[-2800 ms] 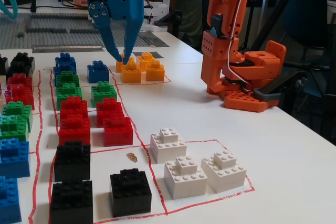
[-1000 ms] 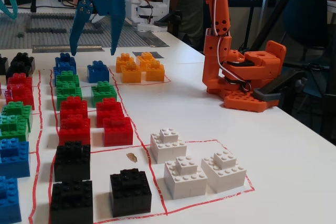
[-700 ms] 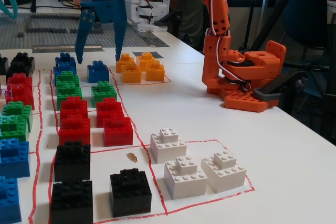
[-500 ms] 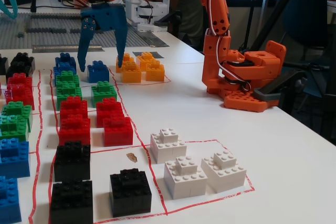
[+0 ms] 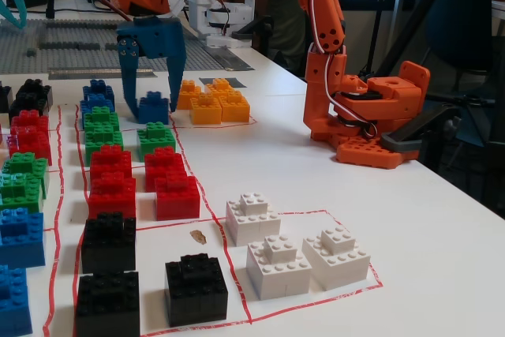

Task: Grab the block and put it in the grey marker

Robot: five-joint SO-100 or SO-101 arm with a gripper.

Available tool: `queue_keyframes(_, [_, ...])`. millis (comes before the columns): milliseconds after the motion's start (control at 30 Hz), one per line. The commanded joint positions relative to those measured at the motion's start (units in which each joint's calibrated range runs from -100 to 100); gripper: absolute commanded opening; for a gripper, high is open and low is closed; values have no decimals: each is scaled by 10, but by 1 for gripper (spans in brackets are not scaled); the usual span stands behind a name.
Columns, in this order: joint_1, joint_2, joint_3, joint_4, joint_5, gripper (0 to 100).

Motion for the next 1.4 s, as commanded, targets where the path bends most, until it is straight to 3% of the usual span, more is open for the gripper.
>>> queue_keyframes(0, [7,-26,-30,-9,-10,2])
queue_keyframes(200, [6,-46,-13,-17,-21,0])
queue_keyframes(500, [2,-123,-83,63,-29,0])
queue_keyframes(833, [9,-229,-190,131,-1,0])
queue_keyframes(1367, [233,-135,-276,144,96,0])
